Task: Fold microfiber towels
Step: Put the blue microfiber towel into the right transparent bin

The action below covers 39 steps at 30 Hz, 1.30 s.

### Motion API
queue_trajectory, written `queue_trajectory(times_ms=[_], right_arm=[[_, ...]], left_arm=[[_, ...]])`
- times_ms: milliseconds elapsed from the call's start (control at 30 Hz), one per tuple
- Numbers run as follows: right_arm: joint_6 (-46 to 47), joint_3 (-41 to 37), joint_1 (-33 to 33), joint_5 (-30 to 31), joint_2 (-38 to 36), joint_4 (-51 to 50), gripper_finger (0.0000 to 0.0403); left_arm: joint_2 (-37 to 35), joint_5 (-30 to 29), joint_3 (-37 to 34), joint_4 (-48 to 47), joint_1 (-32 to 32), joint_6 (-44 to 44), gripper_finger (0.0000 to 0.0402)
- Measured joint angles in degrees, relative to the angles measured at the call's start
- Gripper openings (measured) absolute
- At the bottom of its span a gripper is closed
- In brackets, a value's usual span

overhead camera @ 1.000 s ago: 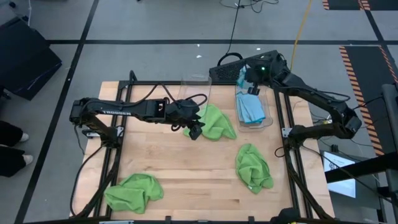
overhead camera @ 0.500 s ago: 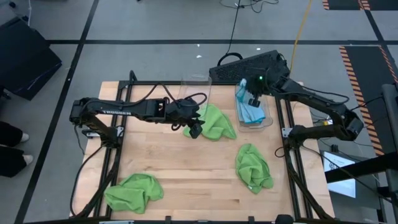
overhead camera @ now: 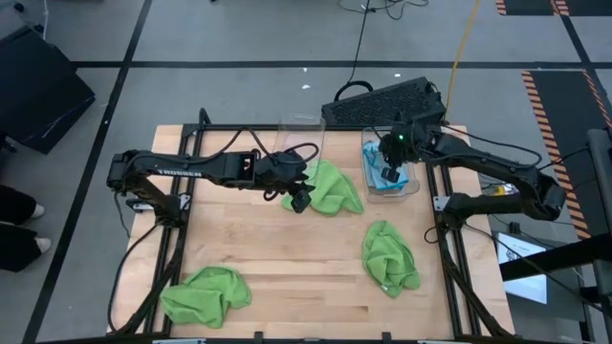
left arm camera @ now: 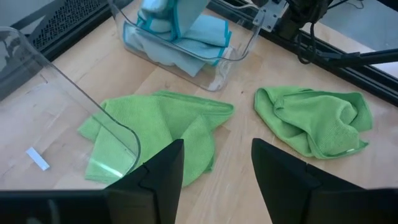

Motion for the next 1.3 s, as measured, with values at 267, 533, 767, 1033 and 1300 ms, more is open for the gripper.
queue_trajectory(times_ms=[267,533,767,1033,1300], right_arm=[[1.6,-1.8,2.3,0.0,-1.2,-2.3,0.0031],[3.0,-3.1,4.1,-0.2,-1.1,-3.4,0.0057],[5.9,-3.1,5.0,-0.1,-1.3,-3.1,0.0131],[11.2,-3.1,5.7,-0.2,-5.8,-3.5,0.0197],[18.8,-3.1,5.7,-0.1,-13.2,-3.8,0.0216]], left_arm=[[0.0,0.0,0.0,2.9,0.0,0.0,0.0188],[0.0,0.0,0.0,3.9,0.0,-0.2,0.0188],[0.0,0.3,0.0,3.9,-0.1,-1.7,0.0188],[0.0,0.4,0.0,3.9,-1.0,-2.3,0.0188],[0.0,0.5,0.0,4.0,-2.0,-2.5,0.0188]])
